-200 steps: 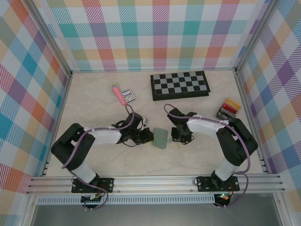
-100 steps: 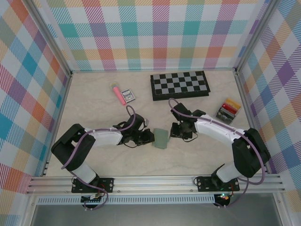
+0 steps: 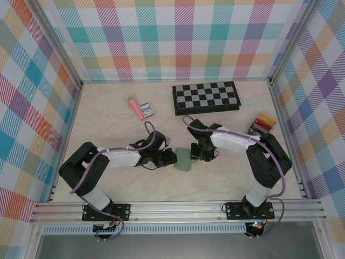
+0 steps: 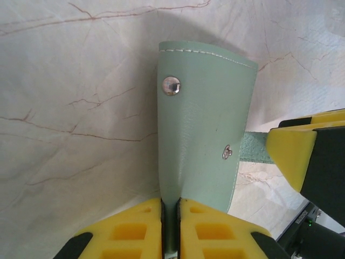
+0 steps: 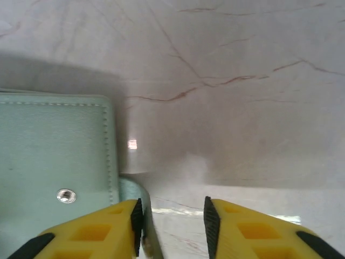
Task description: Put the credit cards into the card holder
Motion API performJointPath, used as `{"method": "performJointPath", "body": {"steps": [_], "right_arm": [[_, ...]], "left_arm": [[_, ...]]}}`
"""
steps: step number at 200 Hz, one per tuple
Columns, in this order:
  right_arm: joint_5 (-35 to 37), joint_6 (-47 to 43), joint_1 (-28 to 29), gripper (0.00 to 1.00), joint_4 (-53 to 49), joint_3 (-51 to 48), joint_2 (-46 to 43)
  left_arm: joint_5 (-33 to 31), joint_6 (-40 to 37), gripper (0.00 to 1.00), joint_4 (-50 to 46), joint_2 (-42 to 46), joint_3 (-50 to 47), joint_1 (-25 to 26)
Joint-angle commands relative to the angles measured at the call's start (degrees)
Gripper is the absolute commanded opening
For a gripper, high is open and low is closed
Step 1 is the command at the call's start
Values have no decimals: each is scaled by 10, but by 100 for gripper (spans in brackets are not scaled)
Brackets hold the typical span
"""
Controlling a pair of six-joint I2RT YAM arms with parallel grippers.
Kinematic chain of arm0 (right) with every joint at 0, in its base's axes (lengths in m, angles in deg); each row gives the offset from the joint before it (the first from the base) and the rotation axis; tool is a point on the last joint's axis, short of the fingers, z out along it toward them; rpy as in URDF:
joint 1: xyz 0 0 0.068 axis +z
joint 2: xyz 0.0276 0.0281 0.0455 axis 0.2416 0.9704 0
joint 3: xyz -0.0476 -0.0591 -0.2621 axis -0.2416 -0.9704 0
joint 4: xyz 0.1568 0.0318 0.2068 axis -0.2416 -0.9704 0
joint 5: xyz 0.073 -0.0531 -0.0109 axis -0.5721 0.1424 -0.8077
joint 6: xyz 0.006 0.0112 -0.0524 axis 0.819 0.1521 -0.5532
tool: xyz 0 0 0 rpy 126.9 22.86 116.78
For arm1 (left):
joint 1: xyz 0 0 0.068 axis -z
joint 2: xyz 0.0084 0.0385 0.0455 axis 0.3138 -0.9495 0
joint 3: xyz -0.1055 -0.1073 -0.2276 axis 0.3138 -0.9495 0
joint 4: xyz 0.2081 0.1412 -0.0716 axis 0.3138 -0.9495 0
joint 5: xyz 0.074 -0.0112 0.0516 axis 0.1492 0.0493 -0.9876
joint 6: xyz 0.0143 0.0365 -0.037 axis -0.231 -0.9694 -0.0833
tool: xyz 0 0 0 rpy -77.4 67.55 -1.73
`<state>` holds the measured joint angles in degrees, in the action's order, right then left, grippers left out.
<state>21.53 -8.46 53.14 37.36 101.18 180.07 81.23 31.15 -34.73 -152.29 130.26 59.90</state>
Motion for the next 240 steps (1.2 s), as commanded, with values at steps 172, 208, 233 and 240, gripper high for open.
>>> {"method": "performJointPath", "body": {"steps": [172, 208, 233, 240], "right_arm": [[112, -97, 57, 41, 2, -24, -72], [81, -104, -35, 48, -3, -7, -175], [51, -132, -174, 65, -12, 8, -232], [51, -141, -218, 68, -16, 16, -240]], "left_arm": [[-159, 20, 42, -145, 145, -29, 49], [-223, 0, 47, -200, 183, 1, 49], [-256, -17, 52, -229, 191, 23, 48], [-260, -23, 53, -228, 191, 29, 47]]}}
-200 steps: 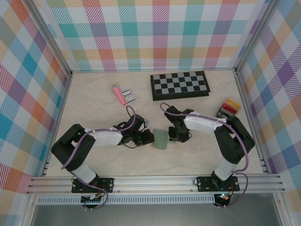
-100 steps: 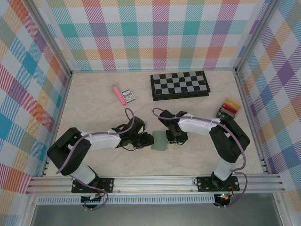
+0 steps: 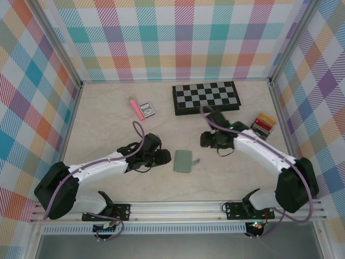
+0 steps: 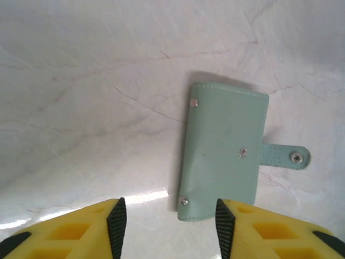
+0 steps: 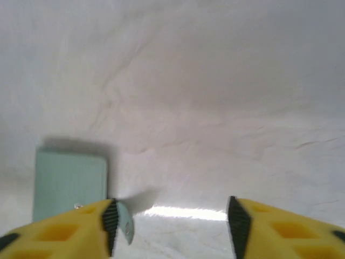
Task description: Put the credit cards into the card holder
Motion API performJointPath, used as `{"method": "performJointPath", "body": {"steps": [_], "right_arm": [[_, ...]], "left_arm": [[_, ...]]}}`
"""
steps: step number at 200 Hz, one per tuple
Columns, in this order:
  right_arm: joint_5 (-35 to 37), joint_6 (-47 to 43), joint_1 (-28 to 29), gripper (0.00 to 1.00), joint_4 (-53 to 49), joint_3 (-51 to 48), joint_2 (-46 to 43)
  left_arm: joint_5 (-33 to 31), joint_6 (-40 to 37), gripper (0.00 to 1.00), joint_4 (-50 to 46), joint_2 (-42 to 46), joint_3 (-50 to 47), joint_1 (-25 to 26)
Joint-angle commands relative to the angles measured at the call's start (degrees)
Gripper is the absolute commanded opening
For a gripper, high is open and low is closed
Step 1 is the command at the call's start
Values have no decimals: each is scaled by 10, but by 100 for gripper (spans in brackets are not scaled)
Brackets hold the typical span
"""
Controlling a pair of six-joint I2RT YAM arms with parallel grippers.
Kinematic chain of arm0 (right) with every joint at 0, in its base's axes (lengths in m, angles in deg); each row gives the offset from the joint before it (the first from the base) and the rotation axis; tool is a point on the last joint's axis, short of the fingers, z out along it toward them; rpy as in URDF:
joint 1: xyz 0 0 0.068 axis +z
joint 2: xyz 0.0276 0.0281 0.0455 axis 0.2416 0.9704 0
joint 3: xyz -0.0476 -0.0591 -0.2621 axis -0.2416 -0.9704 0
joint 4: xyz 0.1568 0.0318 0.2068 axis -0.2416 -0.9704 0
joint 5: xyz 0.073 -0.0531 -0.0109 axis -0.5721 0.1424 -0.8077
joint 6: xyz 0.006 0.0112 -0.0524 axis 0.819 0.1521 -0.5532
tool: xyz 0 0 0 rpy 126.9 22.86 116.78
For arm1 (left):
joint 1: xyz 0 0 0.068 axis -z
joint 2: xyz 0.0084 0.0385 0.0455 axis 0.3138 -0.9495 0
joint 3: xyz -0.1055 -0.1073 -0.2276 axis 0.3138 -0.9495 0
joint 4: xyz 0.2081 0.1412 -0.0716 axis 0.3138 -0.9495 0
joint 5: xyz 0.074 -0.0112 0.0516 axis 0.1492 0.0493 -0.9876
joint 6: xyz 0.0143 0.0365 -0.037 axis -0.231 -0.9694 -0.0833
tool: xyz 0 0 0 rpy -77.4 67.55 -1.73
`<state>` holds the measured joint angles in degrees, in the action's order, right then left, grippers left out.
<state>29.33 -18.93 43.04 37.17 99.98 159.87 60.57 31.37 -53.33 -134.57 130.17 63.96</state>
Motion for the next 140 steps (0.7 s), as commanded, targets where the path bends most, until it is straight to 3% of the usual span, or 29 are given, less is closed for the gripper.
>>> {"method": "performJointPath", "body": {"steps": [1, 30, 56, 103, 140], "right_arm": [[-27, -38, -122, 69, -15, 30, -39], [-64, -74, -306, 88, -6, 78, -20], [-85, -81, -421, 100, 4, 143, 56], [-52, -50, -519, 100, 10, 256, 198], [-65, -21, -556, 100, 41, 260, 243]], "left_arm": [[-54, -26, 53, -42, 14, 31, 7], [-65, -48, 57, -44, 1, 64, 4], [-61, -67, 60, -42, -15, 90, 0], [-50, -90, 67, -49, -47, 123, -5], [-38, -90, 75, -55, -62, 132, -9]]}}
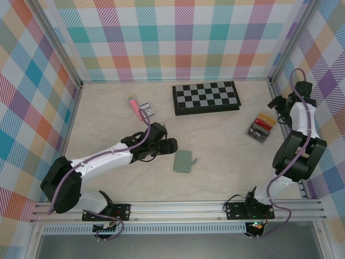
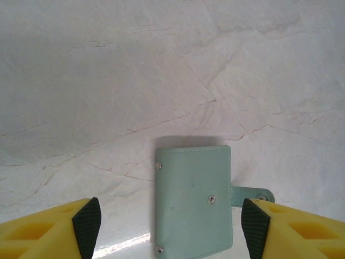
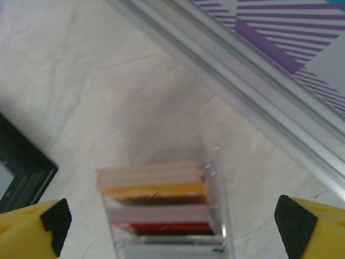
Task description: Put the credit cards into the card holder
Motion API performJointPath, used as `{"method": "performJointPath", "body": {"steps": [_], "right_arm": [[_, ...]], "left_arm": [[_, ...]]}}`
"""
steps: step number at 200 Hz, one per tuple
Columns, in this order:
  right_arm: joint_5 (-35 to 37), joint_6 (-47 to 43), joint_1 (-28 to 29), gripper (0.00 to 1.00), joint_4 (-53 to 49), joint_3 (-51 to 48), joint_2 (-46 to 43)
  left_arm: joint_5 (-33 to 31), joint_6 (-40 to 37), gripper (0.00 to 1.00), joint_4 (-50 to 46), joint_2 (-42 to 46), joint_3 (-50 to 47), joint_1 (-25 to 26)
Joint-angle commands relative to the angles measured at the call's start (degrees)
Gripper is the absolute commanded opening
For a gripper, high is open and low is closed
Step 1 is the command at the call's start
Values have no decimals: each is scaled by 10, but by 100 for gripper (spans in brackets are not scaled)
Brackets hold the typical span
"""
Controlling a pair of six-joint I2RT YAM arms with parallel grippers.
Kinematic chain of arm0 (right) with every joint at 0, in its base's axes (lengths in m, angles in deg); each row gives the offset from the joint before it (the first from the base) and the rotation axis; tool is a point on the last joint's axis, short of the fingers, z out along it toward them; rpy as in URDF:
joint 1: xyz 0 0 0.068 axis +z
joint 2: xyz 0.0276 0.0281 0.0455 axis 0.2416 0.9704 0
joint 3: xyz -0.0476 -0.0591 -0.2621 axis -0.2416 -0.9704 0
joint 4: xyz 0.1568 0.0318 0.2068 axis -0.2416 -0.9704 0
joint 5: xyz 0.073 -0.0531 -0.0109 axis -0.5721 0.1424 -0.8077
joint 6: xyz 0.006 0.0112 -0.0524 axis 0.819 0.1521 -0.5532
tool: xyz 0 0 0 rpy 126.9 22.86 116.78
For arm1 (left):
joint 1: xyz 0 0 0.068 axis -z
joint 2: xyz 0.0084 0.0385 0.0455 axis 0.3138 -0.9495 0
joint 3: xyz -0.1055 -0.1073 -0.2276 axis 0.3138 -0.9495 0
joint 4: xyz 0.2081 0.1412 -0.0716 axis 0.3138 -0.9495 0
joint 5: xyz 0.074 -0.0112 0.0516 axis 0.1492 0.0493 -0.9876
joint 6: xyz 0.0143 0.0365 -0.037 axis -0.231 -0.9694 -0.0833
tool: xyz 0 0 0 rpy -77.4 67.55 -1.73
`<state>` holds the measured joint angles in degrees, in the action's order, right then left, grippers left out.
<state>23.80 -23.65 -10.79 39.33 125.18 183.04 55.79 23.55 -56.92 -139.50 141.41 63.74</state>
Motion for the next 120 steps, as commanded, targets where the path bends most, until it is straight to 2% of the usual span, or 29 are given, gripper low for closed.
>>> {"method": "performJointPath", "body": {"steps": [1, 56, 120], "right_arm": [[-11, 27, -19, 100, 22, 6, 11], [-100, 31, -26, 100, 106, -36, 45], [-155, 38, -24, 100, 168, -80, 70]], "left_arm": [[10, -12, 75, -20, -13, 20, -7], [23, 2, 80, -50, -32, 47, -12], [27, 9, 81, -62, -43, 62, -12]]}}
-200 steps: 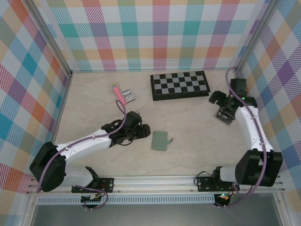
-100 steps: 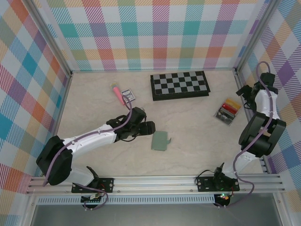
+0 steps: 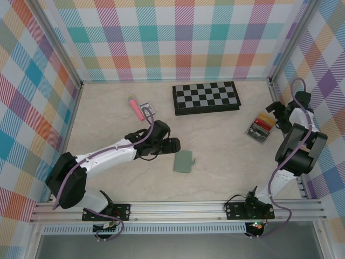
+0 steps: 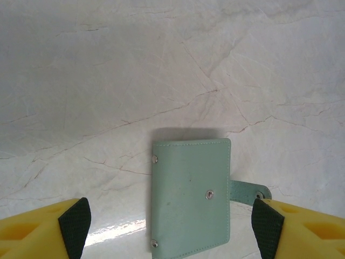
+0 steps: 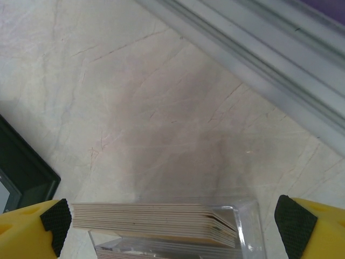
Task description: Put the credit cards into the card holder
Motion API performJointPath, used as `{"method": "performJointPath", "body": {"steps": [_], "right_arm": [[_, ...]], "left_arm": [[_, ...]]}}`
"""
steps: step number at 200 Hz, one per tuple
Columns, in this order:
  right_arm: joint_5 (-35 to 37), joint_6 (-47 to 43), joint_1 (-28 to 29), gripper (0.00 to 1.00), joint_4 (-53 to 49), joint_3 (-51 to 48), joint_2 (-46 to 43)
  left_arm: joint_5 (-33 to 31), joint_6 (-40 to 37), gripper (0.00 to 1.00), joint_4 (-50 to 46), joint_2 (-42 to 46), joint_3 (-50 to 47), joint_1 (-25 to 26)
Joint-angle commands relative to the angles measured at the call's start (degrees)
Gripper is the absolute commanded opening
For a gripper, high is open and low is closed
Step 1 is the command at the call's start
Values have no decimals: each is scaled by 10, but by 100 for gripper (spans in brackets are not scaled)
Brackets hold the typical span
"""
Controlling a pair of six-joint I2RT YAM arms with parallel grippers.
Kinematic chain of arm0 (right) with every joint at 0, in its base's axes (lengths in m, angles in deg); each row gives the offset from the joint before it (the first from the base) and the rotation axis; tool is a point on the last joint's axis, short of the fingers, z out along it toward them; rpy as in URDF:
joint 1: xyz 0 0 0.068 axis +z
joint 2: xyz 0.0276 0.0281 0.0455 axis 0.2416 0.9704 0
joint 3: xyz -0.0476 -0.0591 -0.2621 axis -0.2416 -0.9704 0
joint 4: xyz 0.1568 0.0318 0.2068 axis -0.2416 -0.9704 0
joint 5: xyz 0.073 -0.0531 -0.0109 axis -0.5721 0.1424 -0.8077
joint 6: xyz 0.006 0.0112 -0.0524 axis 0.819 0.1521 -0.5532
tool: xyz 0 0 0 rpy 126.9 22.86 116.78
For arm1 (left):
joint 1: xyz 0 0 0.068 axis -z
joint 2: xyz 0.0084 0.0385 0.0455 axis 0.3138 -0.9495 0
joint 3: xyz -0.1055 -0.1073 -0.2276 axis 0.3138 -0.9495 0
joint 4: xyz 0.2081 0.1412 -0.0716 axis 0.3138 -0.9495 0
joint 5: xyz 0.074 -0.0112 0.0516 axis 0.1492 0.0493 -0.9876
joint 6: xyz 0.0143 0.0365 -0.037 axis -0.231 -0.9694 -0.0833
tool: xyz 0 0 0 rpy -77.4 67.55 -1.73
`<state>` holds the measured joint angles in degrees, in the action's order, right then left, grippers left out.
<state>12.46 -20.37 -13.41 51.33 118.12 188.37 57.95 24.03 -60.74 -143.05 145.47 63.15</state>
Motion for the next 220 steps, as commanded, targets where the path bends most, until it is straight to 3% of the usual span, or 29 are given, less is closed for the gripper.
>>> {"method": "performJointPath", "body": {"steps": [1, 58, 119, 220], "right_arm": [[-42, 5, 2, 100, 49, -9, 17], [-83, -14, 16, 100, 61, -7, 45], [-121, -16, 61, 99, 56, -48, -4], [-113, 99, 254, 100, 78, -160, -106]], "left_arm": [[5, 4, 81, -24, -8, 22, -6], [7, 1, 81, -26, -18, 29, -6], [11, 1, 81, -11, -33, 29, -6], [15, 3, 81, 15, -23, 4, -9]]}}
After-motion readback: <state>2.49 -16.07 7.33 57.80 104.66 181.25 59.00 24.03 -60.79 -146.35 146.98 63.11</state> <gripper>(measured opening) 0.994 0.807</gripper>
